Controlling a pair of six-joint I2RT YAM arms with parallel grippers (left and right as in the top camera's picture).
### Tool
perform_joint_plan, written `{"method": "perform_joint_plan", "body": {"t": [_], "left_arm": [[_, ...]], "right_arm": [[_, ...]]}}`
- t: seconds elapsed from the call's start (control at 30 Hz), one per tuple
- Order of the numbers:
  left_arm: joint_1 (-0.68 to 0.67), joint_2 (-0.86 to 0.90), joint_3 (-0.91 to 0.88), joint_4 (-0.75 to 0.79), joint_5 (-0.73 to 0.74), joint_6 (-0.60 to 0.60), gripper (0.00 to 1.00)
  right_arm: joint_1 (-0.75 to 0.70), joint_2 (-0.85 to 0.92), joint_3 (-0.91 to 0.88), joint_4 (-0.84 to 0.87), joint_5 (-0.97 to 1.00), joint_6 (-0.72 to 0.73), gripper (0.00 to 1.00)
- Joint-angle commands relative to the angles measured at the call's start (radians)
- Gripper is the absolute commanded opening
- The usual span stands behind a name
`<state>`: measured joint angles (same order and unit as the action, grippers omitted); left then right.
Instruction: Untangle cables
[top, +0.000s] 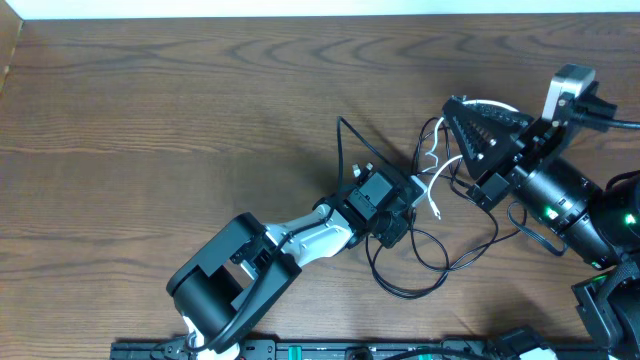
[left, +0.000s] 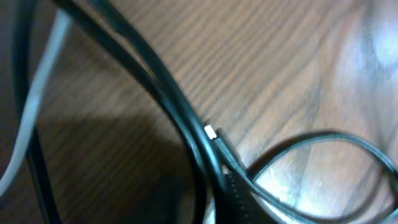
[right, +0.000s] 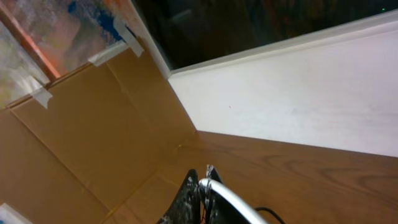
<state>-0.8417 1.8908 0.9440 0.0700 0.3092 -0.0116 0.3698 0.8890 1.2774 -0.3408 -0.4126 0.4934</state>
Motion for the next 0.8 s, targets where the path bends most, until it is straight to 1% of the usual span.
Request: {"method": "perform_joint_plan", "body": {"t": [0.0, 0.13, 0.23, 0.3, 0.4, 0.47, 0.6, 0.7, 0.77], "left_arm": [[0.003, 0.023, -0.021, -0.024, -0.008, -0.019, 0.08], [0.018, -0.059, -0.021, -0.045, -0.008, -0.019, 0.07], [0.035, -0.163, -0.021, -0.096, -0.008, 0.003, 0.07], [0.051, -0.248, -0.021, -0.158, -0.016, 0.034, 0.07], [0.077, -0.378, -0.022, -0.281, -0.098, 0.068, 0.08], [0.097, -0.469, -0.022, -0.369, -0.191, 0.084, 0.08], [0.148, -0.654, -0.022, -0.509, -0.385, 0.098, 0.07], [0.202, -0.787, -0.022, -0.565, -0.483, 0.097, 0.07], [0.251, -0.876, -0.022, -0.586, -0.523, 0.082, 0.08]], "right_arm": [[-0.009, -0.005, 0.011, -0.018, 0.056, -0.006, 0.01], [-0.009, -0.002, 0.011, -0.072, 0.217, -0.061, 0.01], [-0.01, 0.005, 0.011, -0.121, 0.445, -0.065, 0.01], [-0.01, 0.009, 0.011, -0.15, 0.66, -0.064, 0.01], [-0.02, 0.013, 0.011, -0.171, 0.92, -0.064, 0.01], [-0.037, 0.012, 0.011, -0.18, 1.06, -0.06, 0.01], [-0.07, 0.012, 0.011, -0.185, 1.205, -0.061, 0.01], [-0.097, 0.012, 0.011, -0.197, 1.259, -0.06, 0.01], [-0.116, 0.012, 0.011, -0.211, 1.272, -0.06, 0.01]]}}
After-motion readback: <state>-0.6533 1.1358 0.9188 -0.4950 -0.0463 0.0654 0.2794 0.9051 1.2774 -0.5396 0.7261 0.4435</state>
